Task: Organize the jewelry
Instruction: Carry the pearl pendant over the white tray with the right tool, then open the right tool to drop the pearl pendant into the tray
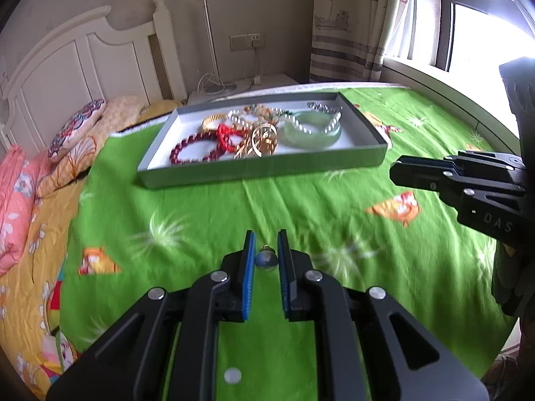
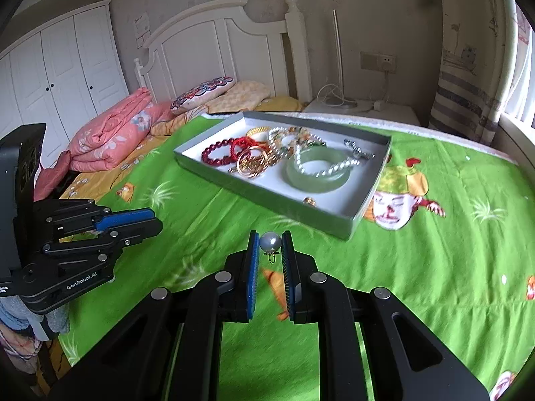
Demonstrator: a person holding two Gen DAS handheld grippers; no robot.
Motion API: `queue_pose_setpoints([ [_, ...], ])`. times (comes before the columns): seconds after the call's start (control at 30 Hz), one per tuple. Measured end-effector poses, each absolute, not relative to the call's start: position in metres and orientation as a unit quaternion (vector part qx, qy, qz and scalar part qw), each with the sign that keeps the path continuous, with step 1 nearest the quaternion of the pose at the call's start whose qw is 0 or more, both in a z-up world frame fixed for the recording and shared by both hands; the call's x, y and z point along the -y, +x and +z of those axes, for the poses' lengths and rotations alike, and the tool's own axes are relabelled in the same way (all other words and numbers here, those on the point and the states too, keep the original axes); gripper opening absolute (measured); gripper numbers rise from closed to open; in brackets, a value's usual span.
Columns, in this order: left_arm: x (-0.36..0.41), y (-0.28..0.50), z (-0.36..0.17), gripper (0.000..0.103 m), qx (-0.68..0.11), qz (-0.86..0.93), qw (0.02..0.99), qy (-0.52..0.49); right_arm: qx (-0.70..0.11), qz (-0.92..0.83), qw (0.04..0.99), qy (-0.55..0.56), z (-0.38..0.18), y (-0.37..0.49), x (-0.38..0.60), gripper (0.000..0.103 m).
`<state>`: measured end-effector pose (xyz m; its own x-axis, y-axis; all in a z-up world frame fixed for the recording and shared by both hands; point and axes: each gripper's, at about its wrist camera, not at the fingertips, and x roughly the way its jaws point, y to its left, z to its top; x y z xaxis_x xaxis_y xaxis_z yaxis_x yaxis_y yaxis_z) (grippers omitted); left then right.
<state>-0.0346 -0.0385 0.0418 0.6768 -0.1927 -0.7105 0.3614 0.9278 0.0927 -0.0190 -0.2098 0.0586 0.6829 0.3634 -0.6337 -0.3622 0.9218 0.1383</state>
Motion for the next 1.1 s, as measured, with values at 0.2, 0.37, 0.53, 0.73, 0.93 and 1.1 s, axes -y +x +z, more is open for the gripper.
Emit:
queue_pose_setpoints([
  [0.2, 0.052, -0.006, 0.059, 0.013, -0.357, -0.158, 0.916, 0.096, -0.323, 0.187, 0.928, 0.002, 0.072, 0.000, 0.216, 0.015],
  [0.37, 0.059, 0.041, 0.074, 0.013, -0.355, -0.169, 0.919, 0.034, -0.322, 0.174, 0.930, 0.020, 0.074, 0.027, 0.223, 0.015],
  [0.53, 0.076, 0.074, 0.064, 0.013, -0.362, -0.168, 0.917, 0.015, -0.335, 0.164, 0.927, 0.027, 0.065, 0.052, 0.222, 0.015],
  [0.73, 0.086, 0.085, 0.047, 0.022, -0.354, -0.181, 0.918, -0.007, -0.341, 0.152, 0.926, 0.060, 0.054, 0.063, 0.234, 0.019],
  [0.93, 0.046, 0.073, 0.064, 0.090, -0.282, -0.140, 0.947, -0.067, -0.297, 0.141, 0.934, 0.137, 0.062, 0.054, 0.266, 0.054],
  [1.1, 0.022, 0.058, 0.070, 0.101, -0.254, -0.054, 0.964, -0.063, -0.288, 0.122, 0.943, 0.111, 0.064, 0.045, 0.250, 0.072],
])
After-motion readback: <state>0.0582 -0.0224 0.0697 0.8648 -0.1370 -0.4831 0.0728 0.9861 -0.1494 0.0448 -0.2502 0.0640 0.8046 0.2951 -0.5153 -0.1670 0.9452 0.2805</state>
